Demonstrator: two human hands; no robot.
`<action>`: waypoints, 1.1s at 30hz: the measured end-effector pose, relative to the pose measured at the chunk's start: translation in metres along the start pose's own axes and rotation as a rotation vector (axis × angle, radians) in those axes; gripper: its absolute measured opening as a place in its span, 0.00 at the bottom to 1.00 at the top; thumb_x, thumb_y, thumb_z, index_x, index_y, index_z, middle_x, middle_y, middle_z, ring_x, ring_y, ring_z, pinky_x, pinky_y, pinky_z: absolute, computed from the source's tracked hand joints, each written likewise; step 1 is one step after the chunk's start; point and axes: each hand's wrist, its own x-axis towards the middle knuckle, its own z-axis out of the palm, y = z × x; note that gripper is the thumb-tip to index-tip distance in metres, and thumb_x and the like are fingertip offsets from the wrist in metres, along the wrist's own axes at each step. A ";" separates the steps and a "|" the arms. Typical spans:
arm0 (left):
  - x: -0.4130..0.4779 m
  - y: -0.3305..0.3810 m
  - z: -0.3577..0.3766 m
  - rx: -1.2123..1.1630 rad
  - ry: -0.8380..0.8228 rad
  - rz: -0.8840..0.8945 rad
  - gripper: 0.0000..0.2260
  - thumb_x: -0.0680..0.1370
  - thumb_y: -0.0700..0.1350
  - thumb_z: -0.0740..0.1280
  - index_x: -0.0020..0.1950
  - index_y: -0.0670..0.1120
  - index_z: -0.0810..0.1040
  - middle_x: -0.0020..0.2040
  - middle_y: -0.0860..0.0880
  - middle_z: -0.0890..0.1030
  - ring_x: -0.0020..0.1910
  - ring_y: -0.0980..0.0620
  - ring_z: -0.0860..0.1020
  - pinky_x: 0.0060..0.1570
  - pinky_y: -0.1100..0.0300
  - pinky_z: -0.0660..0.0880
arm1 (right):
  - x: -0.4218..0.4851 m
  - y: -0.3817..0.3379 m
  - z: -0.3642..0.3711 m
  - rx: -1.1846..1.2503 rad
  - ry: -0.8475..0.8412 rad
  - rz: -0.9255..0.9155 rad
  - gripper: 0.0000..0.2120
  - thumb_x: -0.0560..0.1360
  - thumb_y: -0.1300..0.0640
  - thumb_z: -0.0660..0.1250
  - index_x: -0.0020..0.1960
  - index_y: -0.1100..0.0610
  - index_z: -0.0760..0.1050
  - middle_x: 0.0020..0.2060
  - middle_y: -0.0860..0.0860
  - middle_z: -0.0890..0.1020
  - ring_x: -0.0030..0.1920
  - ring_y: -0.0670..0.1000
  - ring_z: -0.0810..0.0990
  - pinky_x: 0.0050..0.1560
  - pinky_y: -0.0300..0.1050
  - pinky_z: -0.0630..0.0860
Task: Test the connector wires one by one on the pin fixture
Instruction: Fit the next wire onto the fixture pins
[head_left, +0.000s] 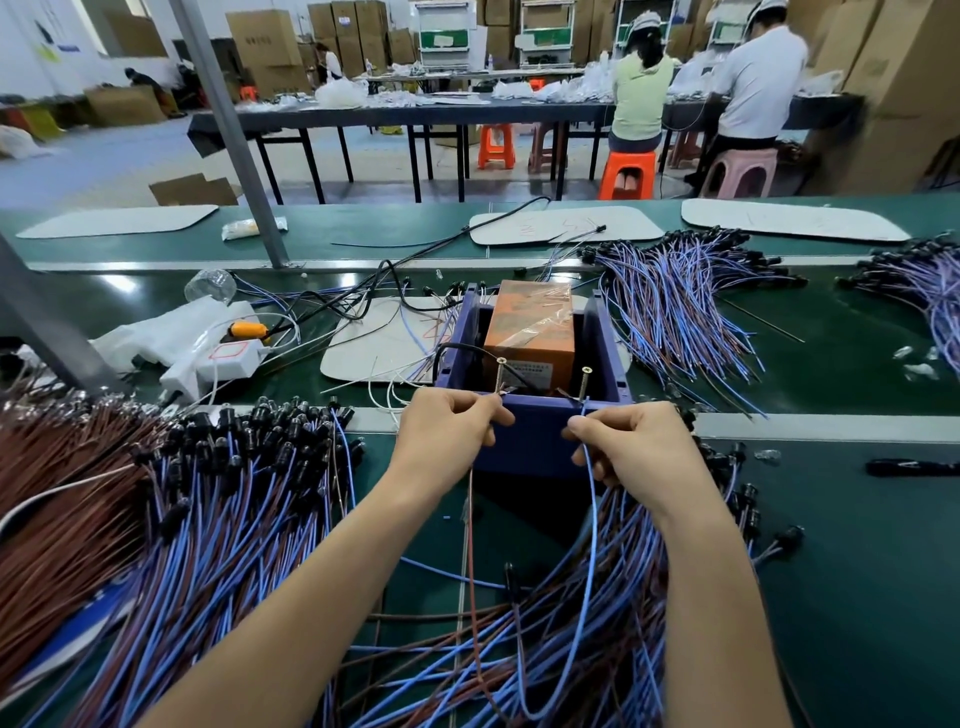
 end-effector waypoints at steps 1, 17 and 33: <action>0.000 0.000 0.000 -0.002 -0.002 -0.002 0.14 0.78 0.46 0.66 0.35 0.48 0.84 0.22 0.55 0.73 0.21 0.61 0.67 0.33 0.62 0.64 | 0.000 0.000 0.000 -0.001 -0.003 -0.005 0.10 0.76 0.59 0.69 0.37 0.56 0.82 0.24 0.50 0.81 0.21 0.44 0.72 0.25 0.33 0.69; -0.004 -0.005 0.001 0.001 -0.050 -0.008 0.14 0.80 0.45 0.64 0.36 0.48 0.83 0.23 0.55 0.75 0.22 0.62 0.67 0.33 0.62 0.65 | 0.004 0.004 0.000 -0.011 -0.005 -0.013 0.09 0.75 0.59 0.69 0.37 0.54 0.83 0.24 0.50 0.81 0.21 0.43 0.71 0.25 0.34 0.69; -0.004 -0.009 0.005 0.007 0.013 0.062 0.16 0.81 0.44 0.63 0.41 0.38 0.84 0.23 0.55 0.76 0.22 0.62 0.69 0.32 0.61 0.65 | 0.006 0.004 0.002 0.048 -0.015 0.018 0.07 0.75 0.62 0.69 0.39 0.59 0.83 0.22 0.53 0.78 0.21 0.42 0.75 0.23 0.34 0.67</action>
